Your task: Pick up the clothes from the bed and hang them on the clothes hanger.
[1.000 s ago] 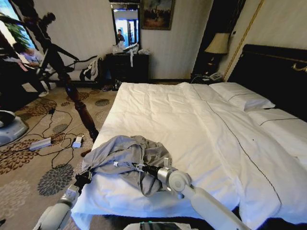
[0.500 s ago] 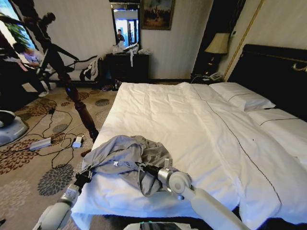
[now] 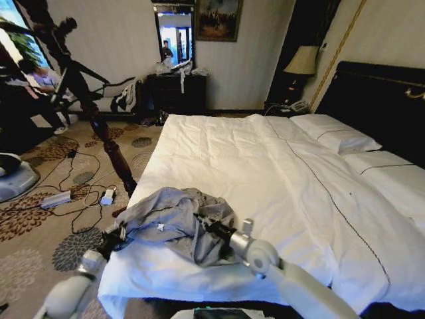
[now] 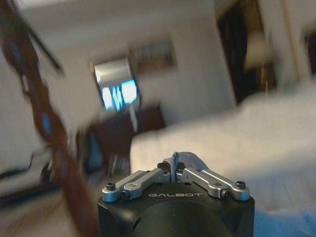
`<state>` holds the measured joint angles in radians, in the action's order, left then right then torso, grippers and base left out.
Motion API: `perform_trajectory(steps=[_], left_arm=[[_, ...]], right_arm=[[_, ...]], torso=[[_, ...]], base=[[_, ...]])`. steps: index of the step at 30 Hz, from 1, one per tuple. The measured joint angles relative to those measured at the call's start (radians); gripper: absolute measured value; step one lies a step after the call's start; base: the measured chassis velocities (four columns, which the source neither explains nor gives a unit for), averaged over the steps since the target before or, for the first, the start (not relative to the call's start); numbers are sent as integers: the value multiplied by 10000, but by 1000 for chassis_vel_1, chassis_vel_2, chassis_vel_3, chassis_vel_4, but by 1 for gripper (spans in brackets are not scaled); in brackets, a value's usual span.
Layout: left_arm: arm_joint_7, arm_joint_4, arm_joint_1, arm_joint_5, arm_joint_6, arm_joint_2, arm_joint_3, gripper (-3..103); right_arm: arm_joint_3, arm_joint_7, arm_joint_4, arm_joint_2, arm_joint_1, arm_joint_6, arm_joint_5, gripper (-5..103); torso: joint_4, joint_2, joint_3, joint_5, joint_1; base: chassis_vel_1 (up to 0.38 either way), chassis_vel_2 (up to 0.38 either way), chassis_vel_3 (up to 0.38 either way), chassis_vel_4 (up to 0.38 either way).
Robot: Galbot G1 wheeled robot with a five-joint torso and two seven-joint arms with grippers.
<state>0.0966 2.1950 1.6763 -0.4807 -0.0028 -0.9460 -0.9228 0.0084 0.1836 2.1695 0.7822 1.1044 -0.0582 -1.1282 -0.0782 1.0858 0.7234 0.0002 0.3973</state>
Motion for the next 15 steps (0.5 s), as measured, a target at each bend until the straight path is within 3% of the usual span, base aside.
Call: perform_trajectory(steps=[1,2,3,4,6,7,9,11,14,15], left_arm=[[-74,518,-265,-948,199,431,-535,0],[-74,518,-265,-948,199,431,-535,0],[-255,903,-569,-1898,422,1021,-1109,0],[-776,1262,-1402,-3852,841,2624,-2322,0],[-1030,1179,-1892,-4699,978,3476,-2836,0],[-1030,1179,-1892,-4699,978,3476,-2836,0],[-1370,832,-2756,-5769,1185,4573,-3163,0],[-1465,669,-3134,-6047,1243,4877,-3165,0],[-1956,-172,-5508,-7059,1508,5818,-2280,0],[-1956,-172,-5508,-7059,1508,5818,-2280,0]], right_arm=[[333,65,455,-400,-150,208,-337,0],[333,65,455,-400,-150,208,-337,0],[699,55,836,-787,-419,382,-669,0],[1543,-389,1526,-1597,-1460,591,-1656,0],[1885,-920,1787,-1959,-2401,673,-2229,0],[1885,-920,1787,-1959,-2401,673,-2229,0],[2073,-1958,1883,-2285,-4123,765,-2730,0],[2111,-2239,1867,-2356,-4579,778,-2889,0],[2569,-3051,1576,-2629,-5849,749,-3694,0],[2569,-3051,1576,-2629,-5849,749,-3694,0]], torso=[[2,0,-1,-2,0],[2,0,-1,-2,0],[3,1,-1,0,0],[1,2,0,0,1],[2,1,0,1,2],[2,1,0,1,2],[7,1,0,-4,2],[9,1,0,-4,2],[3,0,2,-4,3],[3,0,2,-4,3]], base=[[0,0,0,0],[0,0,0,0],[0,0,0,0],[0,0,0,0],[0,0,0,0],[0,0,0,0],[0,0,0,0],[0,0,0,0],[0,0,0,0],[0,0,0,0]])
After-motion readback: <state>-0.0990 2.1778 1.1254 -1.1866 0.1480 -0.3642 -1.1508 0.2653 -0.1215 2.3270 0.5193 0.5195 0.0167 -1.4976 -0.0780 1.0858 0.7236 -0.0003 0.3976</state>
